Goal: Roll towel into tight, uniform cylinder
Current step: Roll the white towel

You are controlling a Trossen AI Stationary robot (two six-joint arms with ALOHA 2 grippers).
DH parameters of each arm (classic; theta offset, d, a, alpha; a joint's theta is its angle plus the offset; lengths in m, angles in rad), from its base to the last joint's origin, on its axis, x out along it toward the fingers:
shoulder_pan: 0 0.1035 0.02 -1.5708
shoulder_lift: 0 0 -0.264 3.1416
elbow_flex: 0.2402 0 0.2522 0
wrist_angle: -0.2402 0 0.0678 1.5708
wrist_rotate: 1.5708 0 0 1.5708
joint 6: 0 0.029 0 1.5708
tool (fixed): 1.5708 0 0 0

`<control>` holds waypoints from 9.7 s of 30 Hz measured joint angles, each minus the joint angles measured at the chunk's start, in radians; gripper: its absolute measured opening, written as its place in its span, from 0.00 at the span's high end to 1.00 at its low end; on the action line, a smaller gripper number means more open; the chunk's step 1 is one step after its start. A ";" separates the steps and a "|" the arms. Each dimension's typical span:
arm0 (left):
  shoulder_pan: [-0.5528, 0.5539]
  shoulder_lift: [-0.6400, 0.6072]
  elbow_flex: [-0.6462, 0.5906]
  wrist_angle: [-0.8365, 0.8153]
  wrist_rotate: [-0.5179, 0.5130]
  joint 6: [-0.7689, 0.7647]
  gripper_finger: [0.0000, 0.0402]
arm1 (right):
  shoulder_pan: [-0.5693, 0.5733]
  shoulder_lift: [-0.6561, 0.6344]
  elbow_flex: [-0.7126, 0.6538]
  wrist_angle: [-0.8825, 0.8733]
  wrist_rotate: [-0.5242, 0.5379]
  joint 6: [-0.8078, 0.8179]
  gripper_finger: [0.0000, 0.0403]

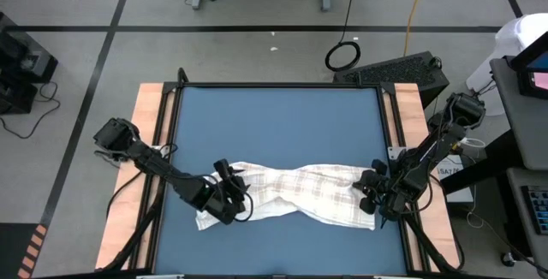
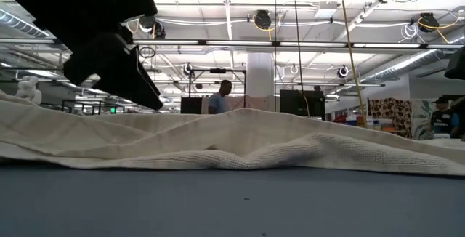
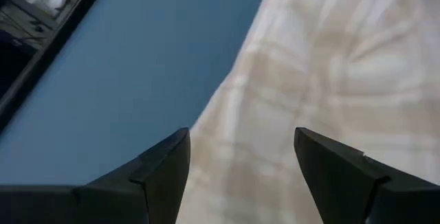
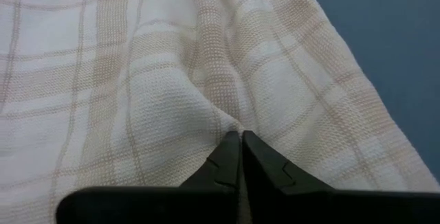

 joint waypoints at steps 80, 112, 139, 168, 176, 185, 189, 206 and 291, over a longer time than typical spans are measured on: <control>-0.216 -0.085 -0.072 0.231 -0.028 -0.072 0.35 | -0.149 0.585 0.577 0.293 0.047 -0.538 0.62; -0.105 0.016 -0.067 -0.130 0.144 -0.238 0.35 | -0.052 0.513 0.394 0.502 -0.109 -0.314 0.85; -0.385 -0.098 -0.072 -0.047 0.090 -0.370 0.35 | -0.291 0.598 0.399 0.478 -0.037 -0.540 0.85; -0.318 -0.076 0.034 -0.120 -0.031 -0.155 0.35 | -0.149 0.302 0.392 0.236 -0.005 -0.532 0.85; -0.198 -0.083 0.034 -0.297 0.144 -0.071 0.35 | -0.263 0.402 0.395 0.614 0.186 -0.777 0.85; -0.186 -0.176 0.080 -0.352 0.329 0.153 0.35 | -0.417 0.565 0.396 0.962 -0.087 -0.950 0.85; -0.208 -0.234 0.123 -0.462 0.281 0.159 0.35 | -0.456 0.666 0.396 1.179 -0.183 -0.979 0.85; -0.156 -0.153 0.031 -0.432 0.359 0.834 0.35 | -0.516 0.883 0.669 1.143 -0.360 -1.118 0.85; -0.033 -0.207 -0.098 -0.279 0.387 0.392 0.45 | -0.524 1.049 0.716 1.042 -0.237 -0.960 0.83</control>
